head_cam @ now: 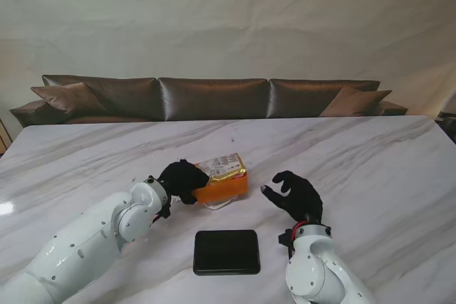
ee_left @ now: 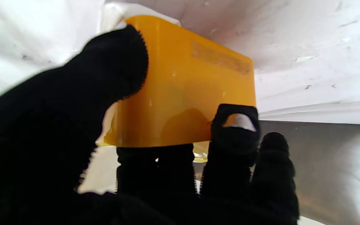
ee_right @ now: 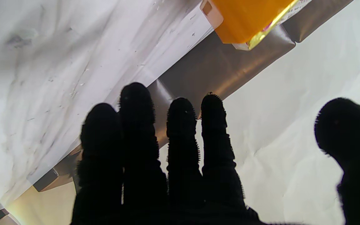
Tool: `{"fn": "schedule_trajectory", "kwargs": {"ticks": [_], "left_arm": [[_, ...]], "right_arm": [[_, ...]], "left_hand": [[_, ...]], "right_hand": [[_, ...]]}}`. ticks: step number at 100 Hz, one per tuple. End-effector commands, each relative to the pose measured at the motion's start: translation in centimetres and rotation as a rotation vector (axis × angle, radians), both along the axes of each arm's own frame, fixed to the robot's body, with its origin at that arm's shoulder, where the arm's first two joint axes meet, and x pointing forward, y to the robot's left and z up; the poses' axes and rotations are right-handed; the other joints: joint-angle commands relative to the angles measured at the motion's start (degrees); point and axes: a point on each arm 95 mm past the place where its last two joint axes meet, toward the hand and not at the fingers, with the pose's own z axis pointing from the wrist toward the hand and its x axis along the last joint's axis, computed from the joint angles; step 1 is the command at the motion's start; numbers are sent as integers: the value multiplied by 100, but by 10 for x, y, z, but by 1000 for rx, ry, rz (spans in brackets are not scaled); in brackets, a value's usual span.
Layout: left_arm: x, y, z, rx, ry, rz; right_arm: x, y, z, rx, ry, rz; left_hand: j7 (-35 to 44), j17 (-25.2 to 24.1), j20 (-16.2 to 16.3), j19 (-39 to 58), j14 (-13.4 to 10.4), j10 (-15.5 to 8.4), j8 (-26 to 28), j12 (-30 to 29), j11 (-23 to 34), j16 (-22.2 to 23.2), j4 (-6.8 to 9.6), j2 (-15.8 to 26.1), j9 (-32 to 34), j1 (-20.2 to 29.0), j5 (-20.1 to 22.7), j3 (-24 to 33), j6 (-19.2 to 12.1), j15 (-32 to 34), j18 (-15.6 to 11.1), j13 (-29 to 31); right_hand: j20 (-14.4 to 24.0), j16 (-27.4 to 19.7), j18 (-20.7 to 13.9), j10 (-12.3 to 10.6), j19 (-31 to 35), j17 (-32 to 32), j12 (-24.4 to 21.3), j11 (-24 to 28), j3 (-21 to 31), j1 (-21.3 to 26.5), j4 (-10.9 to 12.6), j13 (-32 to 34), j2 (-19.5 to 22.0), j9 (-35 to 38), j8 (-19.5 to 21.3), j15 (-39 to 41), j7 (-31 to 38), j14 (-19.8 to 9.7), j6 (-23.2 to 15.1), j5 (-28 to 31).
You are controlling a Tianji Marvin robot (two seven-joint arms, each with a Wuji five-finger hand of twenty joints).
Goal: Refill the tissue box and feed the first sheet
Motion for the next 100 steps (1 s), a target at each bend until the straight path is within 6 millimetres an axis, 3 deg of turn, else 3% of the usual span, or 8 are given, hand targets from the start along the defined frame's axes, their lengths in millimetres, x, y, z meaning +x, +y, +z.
{"fn": "schedule_trajectory", "kwargs": {"ticks": [1,21,33,39,62,76,86,100], "left_arm": [[2,0,-3,11,14,-2],[5,2,-11,75,-39,-18],[4,3,-12,99,-77,-16],[4,4,-12,101,-89,-13],[0,10,-9,122,-133,6],[-5,16,-4,124,-156,31],[-9,20,1,102,-169,53],[-14,24,8,47,-174,77]], "right_arm": [[4,1,2,0,7,8],[11,2,3,8,27,11],[15,3,3,7,37,16],[18,4,4,5,44,19],[26,6,7,-9,62,34],[29,7,8,-8,79,47],[30,9,9,-7,84,48],[31,11,9,-13,95,51]], "left_hand": [[697,-179,-2,10405,-695,251,312,618,2792,39,555,1505,609,650,399,665,-925,-254,-140,-297],[72,-473,-199,10049,-612,-46,21,235,1975,-265,-262,1179,222,375,-98,523,-1167,-1019,-181,-747],[-708,-656,-208,9863,-649,-141,-925,-299,1049,-1013,-1128,529,-162,208,-755,341,-1092,-1758,-226,-1180],[-987,-731,-200,9811,-619,-111,-1432,-559,665,-1331,-1268,432,-312,151,-932,255,-970,-2076,-233,-1334],[-2166,-774,-211,9721,-622,104,-5541,-2167,-1277,-2923,-1310,518,-251,250,-859,188,-535,-3278,-238,-1425],[-3064,-784,-279,9588,-605,137,-5717,-2676,-1530,-3323,-1168,818,-564,187,-898,310,-175,-3624,-242,-1558],[-3345,-864,-309,9505,-555,218,-5763,-2746,-1527,-3384,-1076,1111,-765,-81,-974,328,-101,-3713,-234,-1691],[-3576,-1035,-246,9492,-439,369,-5746,-3109,-1270,-3399,-697,1480,-1188,-763,-1083,290,86,-3759,-207,-1966]], "right_hand": [[113,51,-174,41,-9,-39,-80,-31,-36,35,86,36,21,37,-25,-97,-10,-3,-136,121],[96,38,-173,55,-46,-52,-86,-41,-54,37,95,15,39,41,-27,-122,-30,14,-126,133],[90,36,-171,65,-54,-50,-87,-41,-58,45,98,16,47,63,-26,-125,-33,14,-125,162],[88,32,-170,67,-58,-52,-86,-39,-62,47,100,9,52,76,-24,-133,-33,21,-124,186],[70,12,-164,79,-87,-63,-135,-125,-70,60,105,-2,49,83,-30,-175,-60,20,-137,235],[18,-121,-179,113,-182,-85,-363,-454,-76,71,106,-116,34,-92,-31,-487,-102,-12,-137,236],[-53,-445,-146,280,-251,9,-1110,-1188,-63,74,100,42,0,103,-104,-1100,-202,9,-49,338],[-225,-925,-62,486,-371,221,-2003,-1980,-57,94,92,292,-23,528,-361,-1917,-453,33,130,575]]}}
